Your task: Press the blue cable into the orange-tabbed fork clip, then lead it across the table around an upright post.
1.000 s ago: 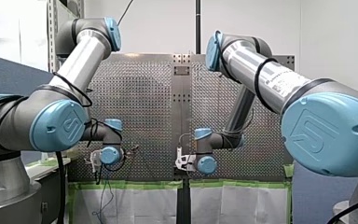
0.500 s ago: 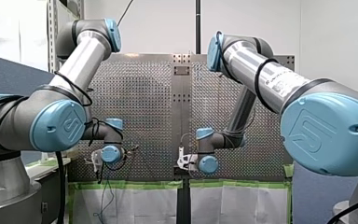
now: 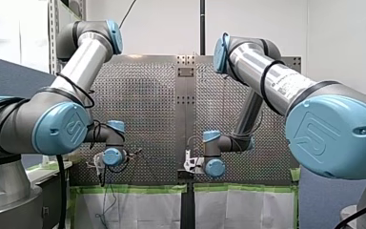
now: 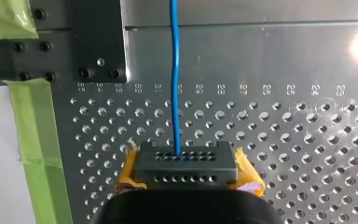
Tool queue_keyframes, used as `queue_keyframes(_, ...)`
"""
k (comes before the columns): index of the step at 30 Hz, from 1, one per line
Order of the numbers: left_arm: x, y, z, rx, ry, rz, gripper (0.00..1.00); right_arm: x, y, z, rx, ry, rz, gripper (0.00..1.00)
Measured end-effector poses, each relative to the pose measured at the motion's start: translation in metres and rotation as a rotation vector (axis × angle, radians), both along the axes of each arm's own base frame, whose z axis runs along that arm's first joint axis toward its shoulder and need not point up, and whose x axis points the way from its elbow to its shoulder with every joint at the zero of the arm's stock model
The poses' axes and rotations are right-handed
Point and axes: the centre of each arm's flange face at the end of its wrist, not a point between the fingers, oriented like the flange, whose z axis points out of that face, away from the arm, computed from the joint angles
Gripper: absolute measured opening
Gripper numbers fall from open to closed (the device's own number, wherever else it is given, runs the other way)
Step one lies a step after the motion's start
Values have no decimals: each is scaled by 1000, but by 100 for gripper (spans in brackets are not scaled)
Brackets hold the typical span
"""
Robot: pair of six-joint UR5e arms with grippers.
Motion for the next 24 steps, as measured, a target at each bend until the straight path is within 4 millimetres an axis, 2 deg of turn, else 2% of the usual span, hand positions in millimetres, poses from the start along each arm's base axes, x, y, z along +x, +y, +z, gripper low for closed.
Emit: queue_keyframes(24, 39, 16, 14, -32, 8, 2, 0, -2, -43, 22, -30, -24, -36, 0)
